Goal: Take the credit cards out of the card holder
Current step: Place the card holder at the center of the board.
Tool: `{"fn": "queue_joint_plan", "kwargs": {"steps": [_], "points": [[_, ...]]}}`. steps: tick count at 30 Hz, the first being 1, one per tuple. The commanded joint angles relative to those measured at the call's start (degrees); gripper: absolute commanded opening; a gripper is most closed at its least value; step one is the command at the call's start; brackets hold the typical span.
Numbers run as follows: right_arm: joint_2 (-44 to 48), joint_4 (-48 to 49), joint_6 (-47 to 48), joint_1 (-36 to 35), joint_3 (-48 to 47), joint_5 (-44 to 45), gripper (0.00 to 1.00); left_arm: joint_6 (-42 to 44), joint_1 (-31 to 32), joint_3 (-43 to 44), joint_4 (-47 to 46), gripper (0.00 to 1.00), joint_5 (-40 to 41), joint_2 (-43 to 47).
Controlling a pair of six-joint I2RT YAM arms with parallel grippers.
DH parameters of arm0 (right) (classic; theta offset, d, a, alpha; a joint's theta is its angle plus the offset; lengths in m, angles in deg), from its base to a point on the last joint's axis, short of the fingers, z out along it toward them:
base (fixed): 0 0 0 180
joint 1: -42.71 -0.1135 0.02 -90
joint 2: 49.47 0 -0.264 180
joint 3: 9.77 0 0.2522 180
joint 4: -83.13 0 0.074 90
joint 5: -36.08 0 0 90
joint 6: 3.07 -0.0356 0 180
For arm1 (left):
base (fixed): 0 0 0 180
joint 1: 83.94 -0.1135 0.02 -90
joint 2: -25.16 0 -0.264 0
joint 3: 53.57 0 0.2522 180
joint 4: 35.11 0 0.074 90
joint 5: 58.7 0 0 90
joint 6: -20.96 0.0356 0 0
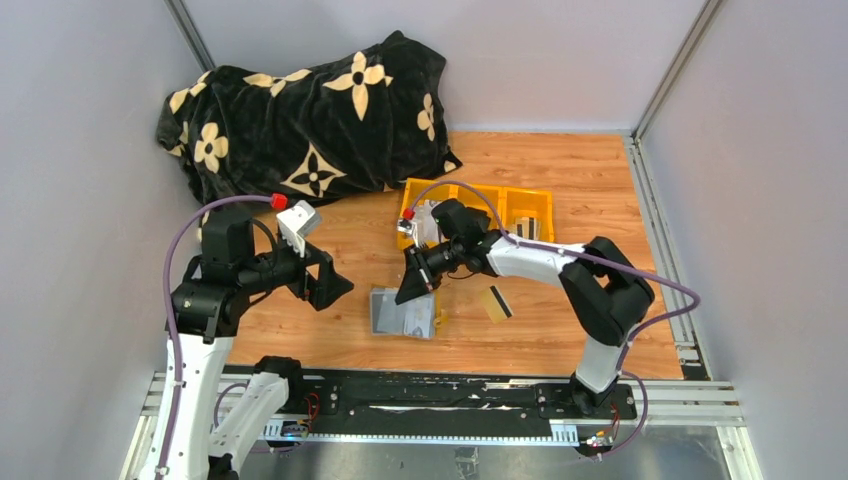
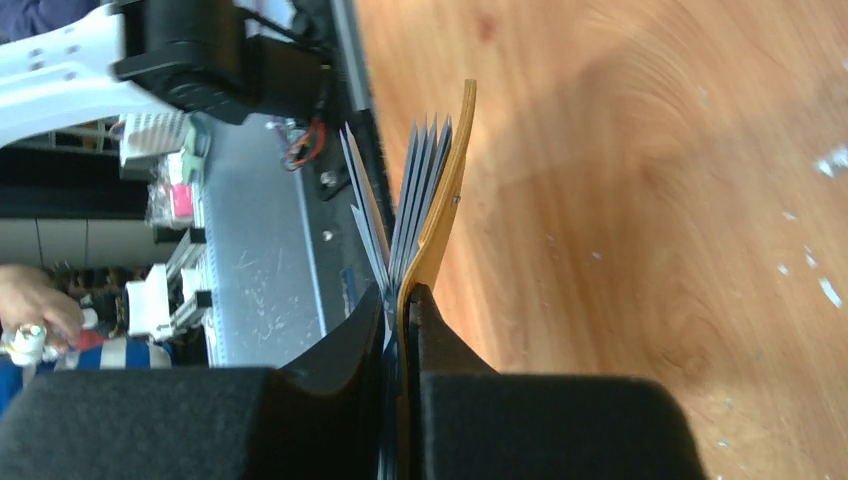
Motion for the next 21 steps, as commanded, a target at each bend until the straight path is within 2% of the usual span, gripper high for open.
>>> {"fn": "queue_joint_plan", "kwargs": {"steps": [1,7,9,16,19,21], "points": [[-2.38,6.01,-4.03,0.66,1.5,5.57,0.16,4.99,0.24,1.13,1.33,1.0,8.62,-0.04],[0.77,-1.97,1.62,0.6,1.9,20.65,0.63,7.51,0.24,-1.32,-1.81,1.0,17.33,-0.02],[4.03,-5.71,3.86,0.68,1.64,25.68,0.73,7.7,0.24,-2.8,-3.96,1.0,20.09,-0.51],[18.55,-14.54,8.65,2.55,0.95,45.2,0.79,7.16,0.16,-7.48,-12.47,1.0,26.39,-4.73],[27.17,-14.33,7.23,7.63,5.33,54.21,0.8,7.52,-0.47,-9.61,-16.63,1.0,28.8,-7.75],[32.28,-13.41,4.24,14.13,9.07,57.78,0.8,7.43,-2.35,-11.25,-20.53,1.0,28.93,-10.37]]}}
